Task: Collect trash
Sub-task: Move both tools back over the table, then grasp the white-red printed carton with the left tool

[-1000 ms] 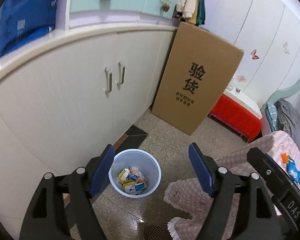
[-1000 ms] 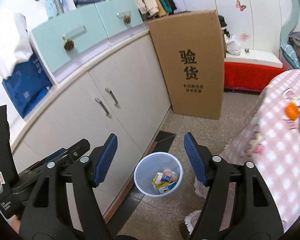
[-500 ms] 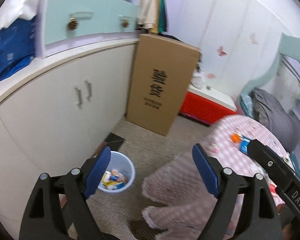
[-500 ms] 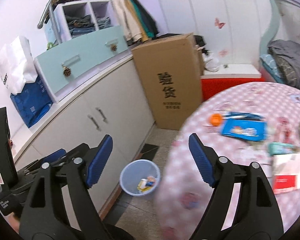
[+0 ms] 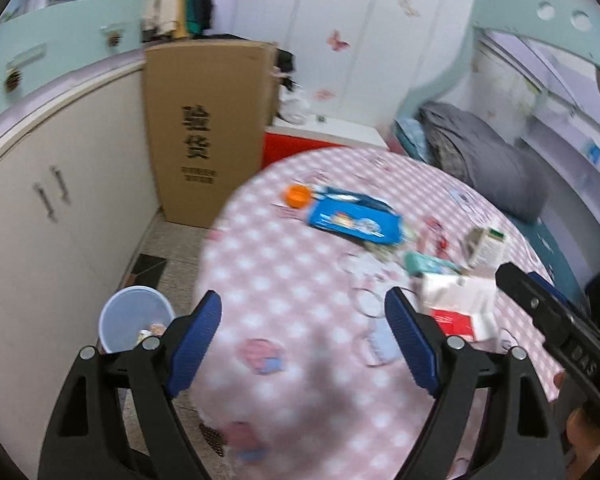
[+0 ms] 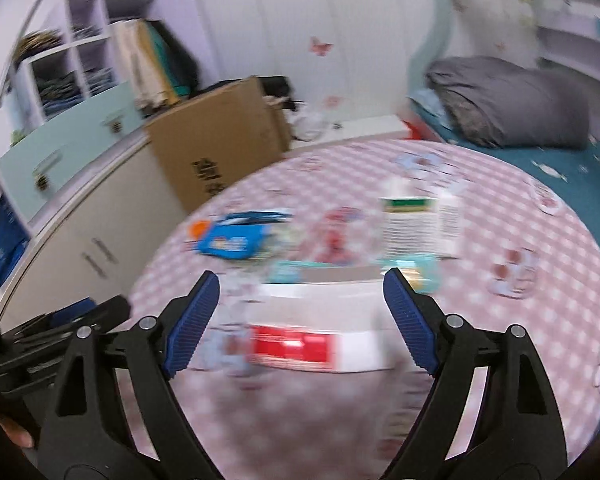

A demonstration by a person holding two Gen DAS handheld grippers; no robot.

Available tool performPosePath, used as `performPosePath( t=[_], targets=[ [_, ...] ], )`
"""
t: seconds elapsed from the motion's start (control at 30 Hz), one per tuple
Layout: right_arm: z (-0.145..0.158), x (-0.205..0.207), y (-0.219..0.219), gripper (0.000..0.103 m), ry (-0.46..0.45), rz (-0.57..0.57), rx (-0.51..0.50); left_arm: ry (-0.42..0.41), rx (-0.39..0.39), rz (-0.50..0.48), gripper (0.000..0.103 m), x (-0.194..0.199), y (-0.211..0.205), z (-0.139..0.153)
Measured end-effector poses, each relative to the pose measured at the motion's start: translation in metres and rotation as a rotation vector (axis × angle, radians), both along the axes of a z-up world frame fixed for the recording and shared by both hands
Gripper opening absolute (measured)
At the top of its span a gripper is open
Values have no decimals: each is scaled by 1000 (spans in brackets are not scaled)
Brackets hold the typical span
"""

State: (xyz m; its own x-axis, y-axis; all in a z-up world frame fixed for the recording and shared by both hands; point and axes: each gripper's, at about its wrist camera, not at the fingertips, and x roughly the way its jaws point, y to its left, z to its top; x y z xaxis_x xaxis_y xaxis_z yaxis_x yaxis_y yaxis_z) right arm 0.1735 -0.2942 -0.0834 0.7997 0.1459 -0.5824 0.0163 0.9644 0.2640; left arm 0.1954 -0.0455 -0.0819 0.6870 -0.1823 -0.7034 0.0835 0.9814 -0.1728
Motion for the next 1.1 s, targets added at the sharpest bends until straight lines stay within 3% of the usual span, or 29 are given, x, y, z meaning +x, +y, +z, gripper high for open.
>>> performPosePath(
  t=[0.13,0.37,0.7,0.87,1.1],
  targets=[
    [-13,0,-41,83,32,-61,53,16,-4,-79,82,6,-37,-9],
    [-28,-4,-68,83,59,-96,92,44,-90,-188,82,26,-76,-27],
    [-34,-4,-84,83,59,-106,114,60,-42,-259,82,48,-112,-47],
    [-33,0,-84,83,65,-104,112,79,-22,-302,40,52,-121,-49],
    [-31,7,-73,83,83,-91,54,63,-37,-273,39,42,-104,-48]
  ],
)
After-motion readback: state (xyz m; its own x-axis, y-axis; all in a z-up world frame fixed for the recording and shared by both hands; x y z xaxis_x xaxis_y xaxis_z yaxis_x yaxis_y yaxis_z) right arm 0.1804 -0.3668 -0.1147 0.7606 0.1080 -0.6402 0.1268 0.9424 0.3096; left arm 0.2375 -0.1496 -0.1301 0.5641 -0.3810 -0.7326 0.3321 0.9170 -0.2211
